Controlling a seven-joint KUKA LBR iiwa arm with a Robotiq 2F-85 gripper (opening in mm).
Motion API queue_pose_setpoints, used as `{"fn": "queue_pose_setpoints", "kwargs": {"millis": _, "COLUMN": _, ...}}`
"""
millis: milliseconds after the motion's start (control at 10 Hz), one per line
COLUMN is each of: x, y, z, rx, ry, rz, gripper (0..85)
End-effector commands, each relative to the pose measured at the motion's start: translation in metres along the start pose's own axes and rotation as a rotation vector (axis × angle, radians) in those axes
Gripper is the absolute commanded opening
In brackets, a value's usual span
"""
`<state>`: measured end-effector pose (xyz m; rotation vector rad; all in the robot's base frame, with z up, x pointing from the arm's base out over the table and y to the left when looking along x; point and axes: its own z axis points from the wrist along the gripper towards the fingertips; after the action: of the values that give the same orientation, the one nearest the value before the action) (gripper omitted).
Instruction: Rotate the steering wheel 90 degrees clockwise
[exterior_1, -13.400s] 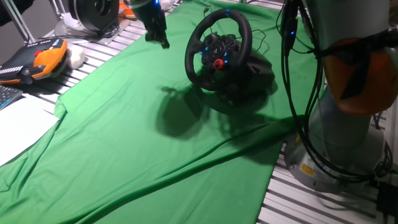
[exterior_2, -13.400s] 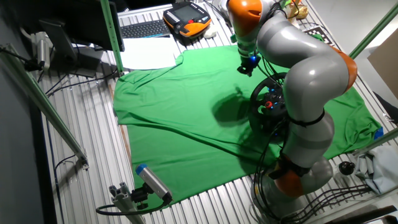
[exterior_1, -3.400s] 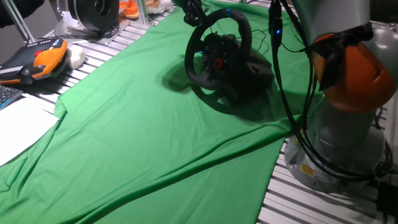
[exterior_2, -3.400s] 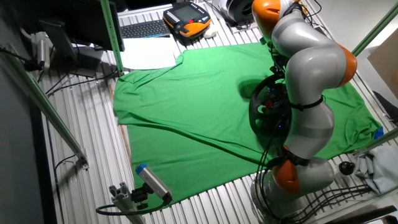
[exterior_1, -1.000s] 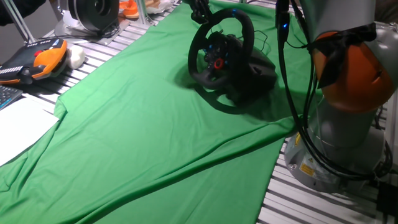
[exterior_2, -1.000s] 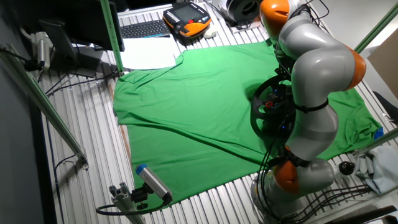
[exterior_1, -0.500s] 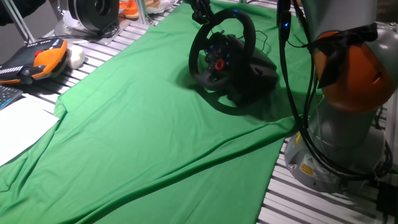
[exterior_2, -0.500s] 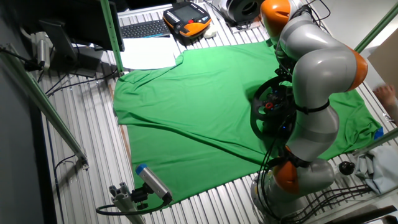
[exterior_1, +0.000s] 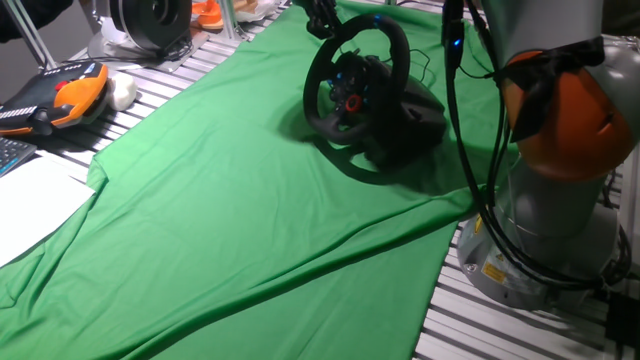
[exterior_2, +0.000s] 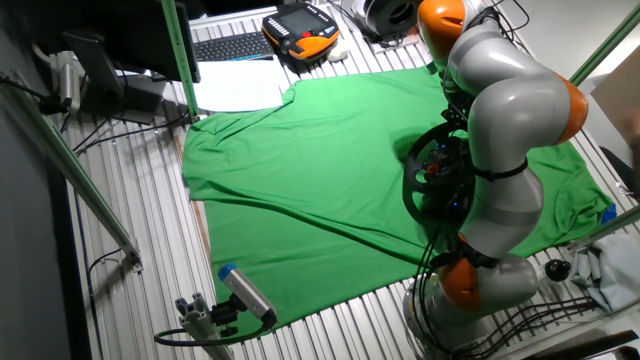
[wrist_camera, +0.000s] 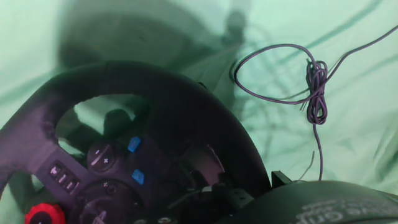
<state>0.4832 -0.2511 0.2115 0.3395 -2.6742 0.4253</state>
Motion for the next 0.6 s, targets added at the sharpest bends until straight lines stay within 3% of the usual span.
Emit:
{"fn": "queue_pose_setpoints", "kwargs": {"millis": 0, "x": 0.0000, "y": 0.0000, "z": 0.0000, "rx": -0.001, "ry": 0.002, "rz": 0.000, "gripper": 0.0}}
{"fn": "queue_pose_setpoints", "kwargs": {"millis": 500, "x": 0.0000, "y": 0.0000, "z": 0.0000, "rx": -0.025, "ry": 0.003, "rz": 0.011, "gripper": 0.0}}
